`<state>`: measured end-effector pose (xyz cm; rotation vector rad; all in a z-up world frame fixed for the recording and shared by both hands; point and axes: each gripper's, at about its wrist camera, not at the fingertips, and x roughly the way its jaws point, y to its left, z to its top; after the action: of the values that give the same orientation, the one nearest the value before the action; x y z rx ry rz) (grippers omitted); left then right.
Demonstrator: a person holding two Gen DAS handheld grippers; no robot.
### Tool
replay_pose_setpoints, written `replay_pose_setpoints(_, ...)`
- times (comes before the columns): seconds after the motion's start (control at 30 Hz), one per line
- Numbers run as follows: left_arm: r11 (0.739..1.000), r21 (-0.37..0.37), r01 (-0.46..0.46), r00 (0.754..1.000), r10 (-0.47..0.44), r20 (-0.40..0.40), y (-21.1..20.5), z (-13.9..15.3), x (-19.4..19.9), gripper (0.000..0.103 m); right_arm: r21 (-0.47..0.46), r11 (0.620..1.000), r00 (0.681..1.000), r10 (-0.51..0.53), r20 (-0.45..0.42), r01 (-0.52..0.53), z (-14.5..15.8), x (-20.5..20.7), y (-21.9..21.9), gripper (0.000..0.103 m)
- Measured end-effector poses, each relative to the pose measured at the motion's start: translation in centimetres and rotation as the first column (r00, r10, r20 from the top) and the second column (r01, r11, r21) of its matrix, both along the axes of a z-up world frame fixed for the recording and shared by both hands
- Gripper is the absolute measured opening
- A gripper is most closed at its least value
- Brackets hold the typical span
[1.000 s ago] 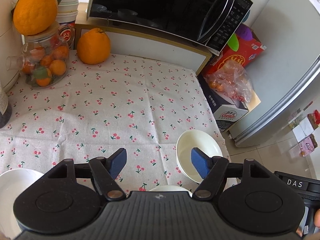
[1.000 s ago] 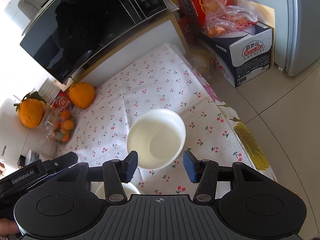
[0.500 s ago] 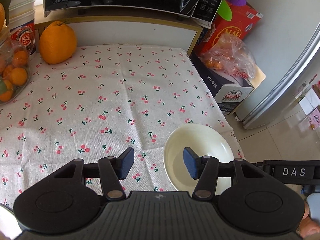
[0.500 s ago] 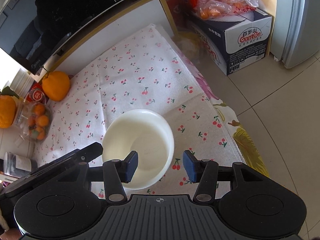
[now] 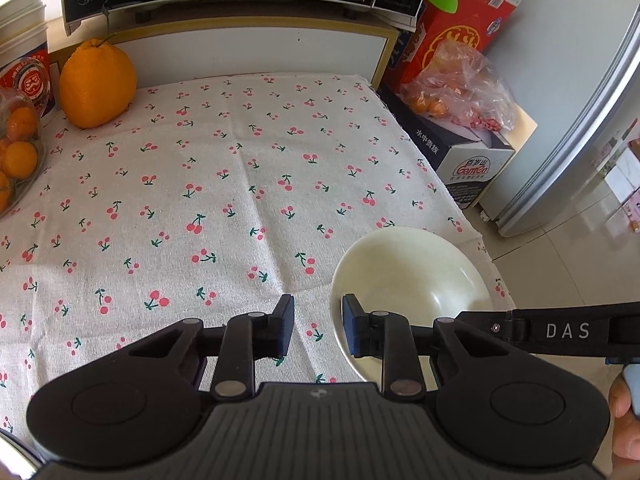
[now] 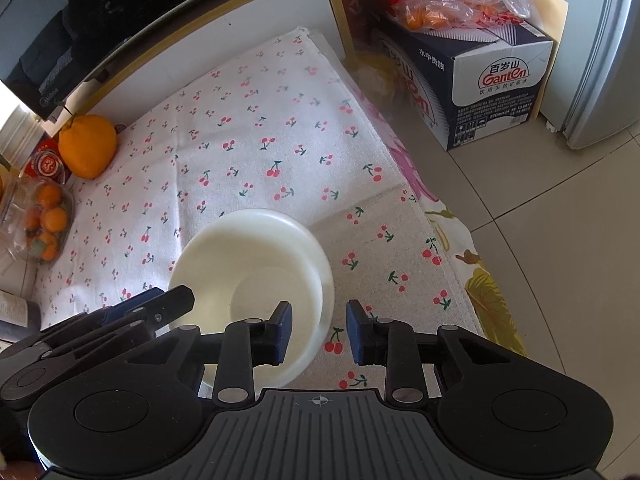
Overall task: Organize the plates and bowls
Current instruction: 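Lift the smaller white bowl and carry it toward the larger bowl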
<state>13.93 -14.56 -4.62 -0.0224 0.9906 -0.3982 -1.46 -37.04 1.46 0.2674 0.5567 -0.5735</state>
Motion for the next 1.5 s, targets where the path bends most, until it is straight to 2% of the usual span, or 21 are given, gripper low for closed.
replay_pose_setpoints(0.4, 1.0, 0.015, 0.018, 1.0, -0.018, 0.011, -0.4, -0.2, -0.1, 0.015, -0.019, 1.0, 1.0, 0.0, -0.013, -0.001, -0.3, 0.4, 0.4, 0.014)
replay_pose_setpoints(0.77, 0.999, 0.02, 0.025, 1.0, -0.025, 0.004, -0.6, -0.6, 0.0, 0.013, -0.031, 1.0, 1.0, -0.003, -0.011, 0.003, -0.3, 0.6, 0.6, 0.014)
replay_pose_setpoints(0.83, 0.999, 0.021, 0.029, 1.0, -0.029, -0.001, -0.6, -0.8, 0.0, 0.012, -0.033, 0.999, 1.0, -0.006, -0.014, 0.006, -0.3, 0.7, 0.6, 0.01)
replay_pose_setpoints(0.93, 0.999, 0.02, 0.033, 0.999, -0.033, -0.002, -0.5, -0.8, 0.0, 0.011, -0.035, 0.999, 1.0, -0.007, -0.018, 0.007, -0.4, 0.8, 0.7, 0.01)
replay_pose_setpoints(1.5, 1.0, -0.012, 0.005, 1.0, -0.005, -0.019, 0.3, -0.7, 0.1, 0.008, -0.036, 0.999, 1.0, 0.015, 0.001, -0.015, -0.3, 0.6, 1.3, 0.009)
